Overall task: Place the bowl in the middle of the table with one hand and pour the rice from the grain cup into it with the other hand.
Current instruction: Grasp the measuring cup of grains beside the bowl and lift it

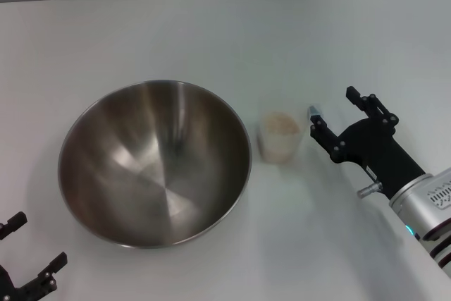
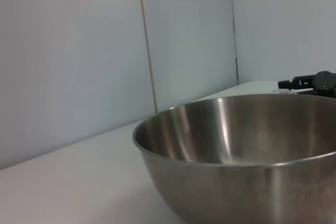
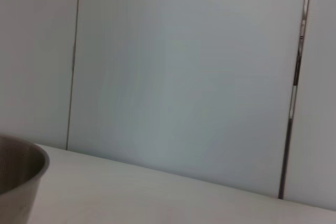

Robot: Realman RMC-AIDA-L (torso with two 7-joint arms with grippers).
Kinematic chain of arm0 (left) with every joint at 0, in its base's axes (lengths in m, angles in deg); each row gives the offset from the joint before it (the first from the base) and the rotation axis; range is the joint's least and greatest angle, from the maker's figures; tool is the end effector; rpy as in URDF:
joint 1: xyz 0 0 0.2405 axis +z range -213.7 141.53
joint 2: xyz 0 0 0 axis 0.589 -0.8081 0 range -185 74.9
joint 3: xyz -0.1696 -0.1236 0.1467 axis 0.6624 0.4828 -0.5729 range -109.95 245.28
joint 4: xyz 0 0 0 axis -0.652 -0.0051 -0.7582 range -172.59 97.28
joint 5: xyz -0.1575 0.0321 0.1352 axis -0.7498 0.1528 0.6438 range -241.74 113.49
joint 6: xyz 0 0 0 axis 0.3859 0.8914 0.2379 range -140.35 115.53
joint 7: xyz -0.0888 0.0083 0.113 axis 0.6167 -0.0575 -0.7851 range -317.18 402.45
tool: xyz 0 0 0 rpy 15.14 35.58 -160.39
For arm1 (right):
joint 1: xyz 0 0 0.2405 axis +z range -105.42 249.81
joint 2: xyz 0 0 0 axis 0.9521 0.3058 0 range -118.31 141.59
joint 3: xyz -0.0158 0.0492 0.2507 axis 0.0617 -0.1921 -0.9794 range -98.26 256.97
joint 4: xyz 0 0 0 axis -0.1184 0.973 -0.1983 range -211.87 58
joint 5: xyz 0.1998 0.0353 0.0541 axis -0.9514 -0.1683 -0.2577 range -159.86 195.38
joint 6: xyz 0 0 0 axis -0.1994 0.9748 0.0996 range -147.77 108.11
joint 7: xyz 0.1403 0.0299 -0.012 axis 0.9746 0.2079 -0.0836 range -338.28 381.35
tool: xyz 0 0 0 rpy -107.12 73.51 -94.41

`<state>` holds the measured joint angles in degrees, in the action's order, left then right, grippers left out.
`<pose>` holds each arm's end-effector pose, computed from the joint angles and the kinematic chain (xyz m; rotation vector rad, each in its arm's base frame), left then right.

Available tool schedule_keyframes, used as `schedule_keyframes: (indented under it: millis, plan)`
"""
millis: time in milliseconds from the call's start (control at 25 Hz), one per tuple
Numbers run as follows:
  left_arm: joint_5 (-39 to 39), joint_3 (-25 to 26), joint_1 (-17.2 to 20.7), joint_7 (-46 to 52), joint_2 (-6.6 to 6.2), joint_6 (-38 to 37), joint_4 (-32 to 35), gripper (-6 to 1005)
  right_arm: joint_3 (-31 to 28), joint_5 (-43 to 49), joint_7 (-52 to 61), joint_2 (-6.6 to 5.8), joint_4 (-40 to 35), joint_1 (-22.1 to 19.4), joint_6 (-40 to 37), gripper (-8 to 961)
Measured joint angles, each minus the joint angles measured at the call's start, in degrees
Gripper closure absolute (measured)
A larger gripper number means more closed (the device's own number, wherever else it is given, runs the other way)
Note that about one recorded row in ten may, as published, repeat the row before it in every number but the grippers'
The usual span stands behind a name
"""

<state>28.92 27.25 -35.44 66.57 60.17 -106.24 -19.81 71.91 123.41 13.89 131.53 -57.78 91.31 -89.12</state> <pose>-0.3859 0.1400 0.0023 -2.2823 -0.3286 -0.6170 0.3065 0.2587 -0.0924 -1.9046 0.4304 0.6024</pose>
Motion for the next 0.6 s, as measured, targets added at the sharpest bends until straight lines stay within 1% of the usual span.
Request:
schedule_keyframes:
  millis: [160, 520, 600]
  plan:
    - [0.04, 0.03, -0.02, 0.02, 0.0, 0.03, 0.0, 140, 0.23, 0.09, 0.0, 0.0, 0.06, 0.04, 0.04, 245]
    - [0.04, 0.02, -0.04, 0.14, -0.18, -0.27, 0.0, 140, -0.02, 0.27, 0.0, 0.0, 0.18, 0.21, 0.04, 470]
    - [0.04, -0.01, -0.09, 0.14, -0.18, -0.32, 0.0, 140, -0.02, 0.27, 0.0, 0.0, 0.18, 0.3, 0.04, 571]
